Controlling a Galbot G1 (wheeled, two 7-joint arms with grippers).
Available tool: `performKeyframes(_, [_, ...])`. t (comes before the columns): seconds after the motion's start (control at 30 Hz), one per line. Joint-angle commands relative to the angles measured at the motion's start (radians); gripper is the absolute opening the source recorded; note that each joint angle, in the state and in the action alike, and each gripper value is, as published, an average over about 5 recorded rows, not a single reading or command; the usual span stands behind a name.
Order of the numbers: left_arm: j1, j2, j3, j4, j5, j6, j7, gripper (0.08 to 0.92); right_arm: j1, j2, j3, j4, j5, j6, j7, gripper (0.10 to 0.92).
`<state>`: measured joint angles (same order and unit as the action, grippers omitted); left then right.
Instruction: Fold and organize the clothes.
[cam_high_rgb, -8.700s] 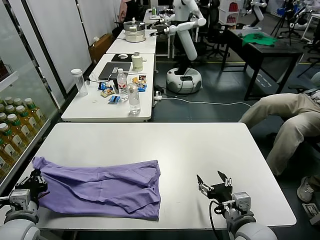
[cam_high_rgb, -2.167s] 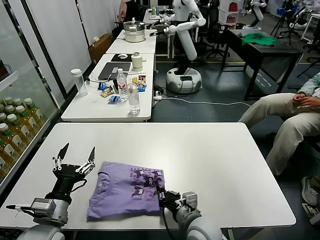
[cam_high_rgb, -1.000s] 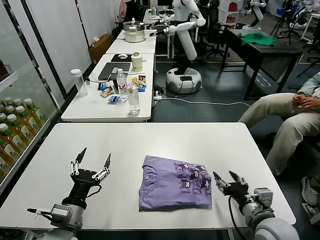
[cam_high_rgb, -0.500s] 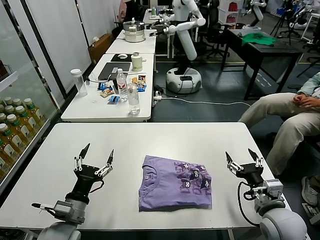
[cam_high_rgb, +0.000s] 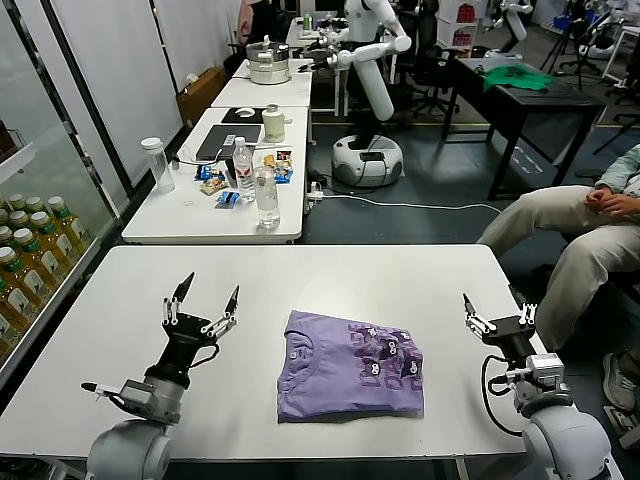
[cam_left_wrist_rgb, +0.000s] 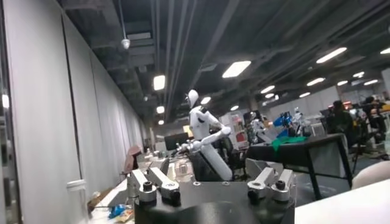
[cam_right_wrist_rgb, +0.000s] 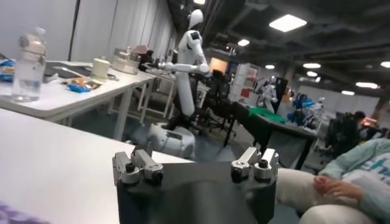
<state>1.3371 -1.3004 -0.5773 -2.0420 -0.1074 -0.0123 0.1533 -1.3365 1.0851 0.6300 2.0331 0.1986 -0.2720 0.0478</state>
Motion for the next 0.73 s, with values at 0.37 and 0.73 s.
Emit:
performKeyframes(0.37, [-0.051, 0.027, 0.106, 0.073, 0.022, -0.049, -0.053, 0.823, 0.123, 0.056, 0.020, -0.157, -0.167, 0.121, -0.039, 0.823])
performKeyframes(0.73, [-0.076, -0.001, 0.057, 0.092, 0.050, -0.041, -0.083, 0.823, 0.152, 0.027, 0.012, -0.183, -0.138, 0.113, -0.064, 0.823])
